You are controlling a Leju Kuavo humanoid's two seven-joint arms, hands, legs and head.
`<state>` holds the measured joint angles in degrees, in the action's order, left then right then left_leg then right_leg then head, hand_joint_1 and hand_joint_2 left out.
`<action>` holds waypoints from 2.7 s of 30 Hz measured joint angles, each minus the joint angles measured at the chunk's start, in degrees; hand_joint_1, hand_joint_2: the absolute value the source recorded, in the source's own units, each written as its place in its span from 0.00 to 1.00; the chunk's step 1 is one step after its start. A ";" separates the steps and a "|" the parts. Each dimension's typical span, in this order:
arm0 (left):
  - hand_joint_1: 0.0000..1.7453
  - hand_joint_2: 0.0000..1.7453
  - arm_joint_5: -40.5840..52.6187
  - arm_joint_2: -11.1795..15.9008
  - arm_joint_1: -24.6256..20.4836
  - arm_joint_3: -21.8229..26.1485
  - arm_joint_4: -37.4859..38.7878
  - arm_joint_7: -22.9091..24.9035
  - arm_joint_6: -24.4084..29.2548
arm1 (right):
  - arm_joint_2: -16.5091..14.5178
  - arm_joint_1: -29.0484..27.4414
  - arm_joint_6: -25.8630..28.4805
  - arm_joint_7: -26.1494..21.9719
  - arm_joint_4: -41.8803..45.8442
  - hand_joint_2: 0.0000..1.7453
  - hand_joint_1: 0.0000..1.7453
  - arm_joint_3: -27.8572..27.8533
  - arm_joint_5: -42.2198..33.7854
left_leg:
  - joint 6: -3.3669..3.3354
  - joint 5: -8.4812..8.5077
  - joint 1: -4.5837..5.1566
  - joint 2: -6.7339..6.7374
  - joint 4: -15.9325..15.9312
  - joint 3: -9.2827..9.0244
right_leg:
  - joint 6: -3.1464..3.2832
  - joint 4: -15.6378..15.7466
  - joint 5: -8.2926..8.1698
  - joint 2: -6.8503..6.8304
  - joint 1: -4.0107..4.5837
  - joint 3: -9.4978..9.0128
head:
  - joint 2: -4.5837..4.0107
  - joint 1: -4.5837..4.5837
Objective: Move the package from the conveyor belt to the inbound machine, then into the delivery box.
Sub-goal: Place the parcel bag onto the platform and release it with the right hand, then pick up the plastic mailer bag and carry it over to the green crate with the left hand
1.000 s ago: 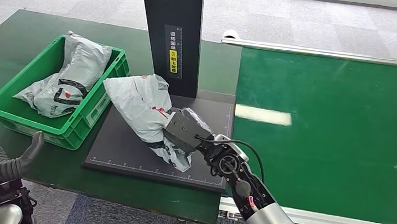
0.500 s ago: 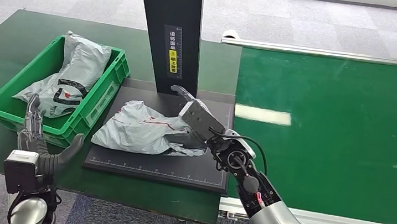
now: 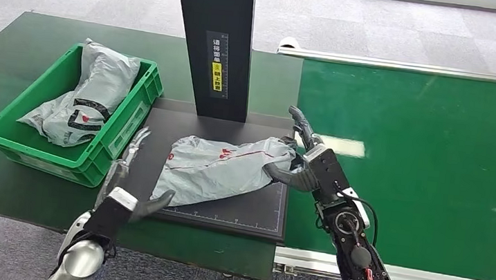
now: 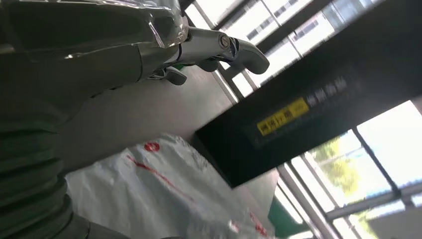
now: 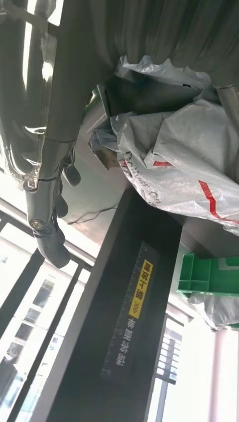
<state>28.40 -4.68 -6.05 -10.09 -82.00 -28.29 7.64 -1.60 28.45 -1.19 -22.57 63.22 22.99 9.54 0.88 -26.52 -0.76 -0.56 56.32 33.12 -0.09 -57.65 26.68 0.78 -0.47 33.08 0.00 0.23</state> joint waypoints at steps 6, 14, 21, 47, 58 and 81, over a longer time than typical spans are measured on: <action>0.00 1.00 6.88 0.94 -7.56 -9.81 10.57 1.54 -3.23 | 0.08 -0.64 0.16 -0.66 1.44 1.00 0.00 -1.13 -1.72 | -0.02 0.04 0.00 0.02 0.00 -0.01 | -0.01 0.00 -0.02 0.00 0.00 -0.02 | 0.00 0.01; 0.00 1.00 9.02 -0.31 -16.65 -19.59 27.38 0.43 -2.95 | -0.15 -0.82 0.18 -0.49 3.06 1.00 0.00 -2.64 -2.37 | -0.04 0.04 0.02 0.02 0.02 0.01 | -0.03 0.00 -0.03 0.00 -0.02 0.00 | 0.00 0.00; 0.31 1.00 9.84 -3.90 -22.38 -25.07 37.44 1.86 -0.36 | -0.13 -0.91 0.17 -0.44 3.54 1.00 0.00 -3.43 -3.41 | -0.04 0.05 0.02 -0.01 0.02 0.01 | -0.04 0.00 -0.03 -0.01 -0.02 -0.02 | 0.00 0.00; 1.00 1.00 4.85 -1.93 -24.52 -18.91 27.96 1.13 26.19 | 0.65 -3.20 3.47 0.03 4.38 1.00 0.00 -5.02 -3.78 | -0.04 0.05 0.01 0.00 0.02 0.04 | -0.04 -0.02 -0.03 0.00 -0.01 0.00 | 0.00 0.00; 0.00 1.00 5.73 4.18 -16.69 -11.65 3.44 3.09 19.28 | 2.88 -7.04 4.27 -1.08 7.62 1.00 0.00 -7.56 -3.36 | -0.04 0.04 0.02 -0.01 0.01 0.07 | -0.03 -0.02 -0.02 0.00 -0.01 0.00 | 0.00 0.01; 0.00 1.00 7.48 5.61 -12.77 -13.95 -1.16 3.50 16.11 | 3.36 -7.21 3.51 -1.02 8.05 1.00 0.00 -7.79 -3.35 | -0.04 0.05 0.02 -0.01 0.01 0.06 | -0.03 -0.02 -0.02 0.00 -0.01 0.01 | 0.00 0.00</action>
<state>35.88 0.92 -18.82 -24.04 -83.16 -24.79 23.75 1.76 21.24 2.33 -23.58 71.28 15.20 6.19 0.84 -26.47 -0.74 -0.57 56.34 33.19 -0.12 -57.66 26.66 0.77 -0.49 33.08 0.00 0.23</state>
